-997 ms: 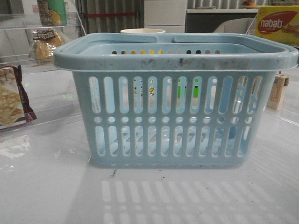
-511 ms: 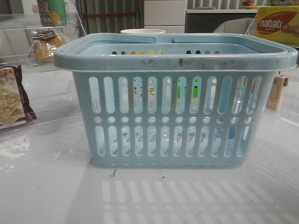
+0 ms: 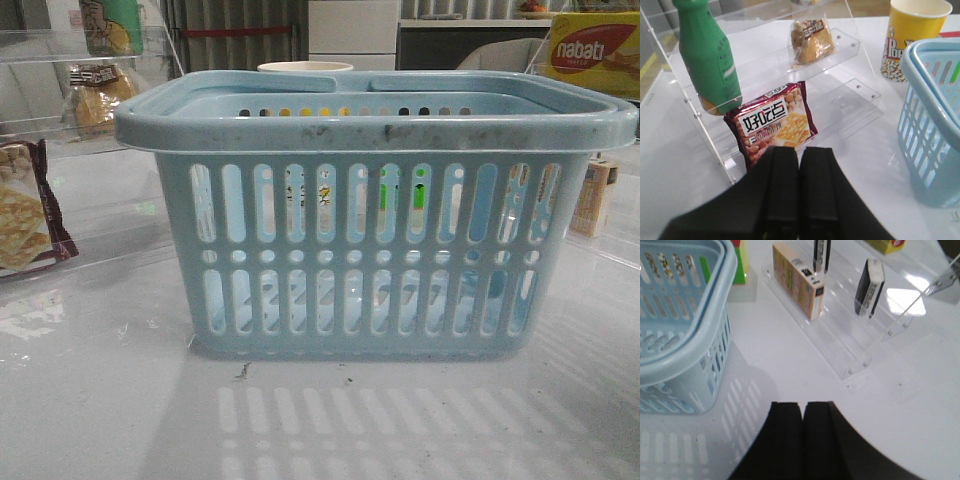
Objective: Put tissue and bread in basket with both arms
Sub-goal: 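Reach the right gripper to the white tissue pack and grasp it, then carry the tissue pack into the basket and open the right gripper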
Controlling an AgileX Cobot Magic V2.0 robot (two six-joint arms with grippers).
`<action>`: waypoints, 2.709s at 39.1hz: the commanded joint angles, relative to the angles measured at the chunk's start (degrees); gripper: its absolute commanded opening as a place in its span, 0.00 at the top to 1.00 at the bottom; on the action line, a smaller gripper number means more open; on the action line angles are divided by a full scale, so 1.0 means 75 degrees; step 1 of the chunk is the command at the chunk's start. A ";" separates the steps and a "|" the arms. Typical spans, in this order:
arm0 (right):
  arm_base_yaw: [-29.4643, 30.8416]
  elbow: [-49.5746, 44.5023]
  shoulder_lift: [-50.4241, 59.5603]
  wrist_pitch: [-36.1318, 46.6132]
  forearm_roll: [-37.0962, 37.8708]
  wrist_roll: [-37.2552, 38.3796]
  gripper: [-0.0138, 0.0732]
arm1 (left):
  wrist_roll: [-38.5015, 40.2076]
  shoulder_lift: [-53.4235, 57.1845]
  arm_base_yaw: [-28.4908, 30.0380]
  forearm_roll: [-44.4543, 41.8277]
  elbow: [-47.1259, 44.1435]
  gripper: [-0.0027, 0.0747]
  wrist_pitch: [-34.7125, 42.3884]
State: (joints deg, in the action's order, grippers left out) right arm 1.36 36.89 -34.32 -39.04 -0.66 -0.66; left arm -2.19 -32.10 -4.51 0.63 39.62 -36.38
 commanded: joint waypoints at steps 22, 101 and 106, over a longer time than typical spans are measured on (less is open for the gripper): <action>0.0748 0.0921 -0.2754 0.0635 0.0184 -0.0016 0.21 | 0.0052 -0.1515 -0.0010 0.0073 0.0197 0.35 0.0679; -0.3026 0.6074 -0.6342 -0.0077 -0.0958 -0.0313 0.60 | 0.0052 -0.1515 -0.0010 0.0073 0.0197 0.35 0.0766; -0.3397 0.6074 -0.6704 0.0088 -0.0994 -0.0313 0.38 | 0.0052 -0.1515 -0.0010 0.0073 0.0197 0.35 0.0766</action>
State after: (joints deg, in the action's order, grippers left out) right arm -22.95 80.52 -85.26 -43.18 -8.02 -2.22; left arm -2.19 -43.48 -4.51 0.76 39.50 -35.19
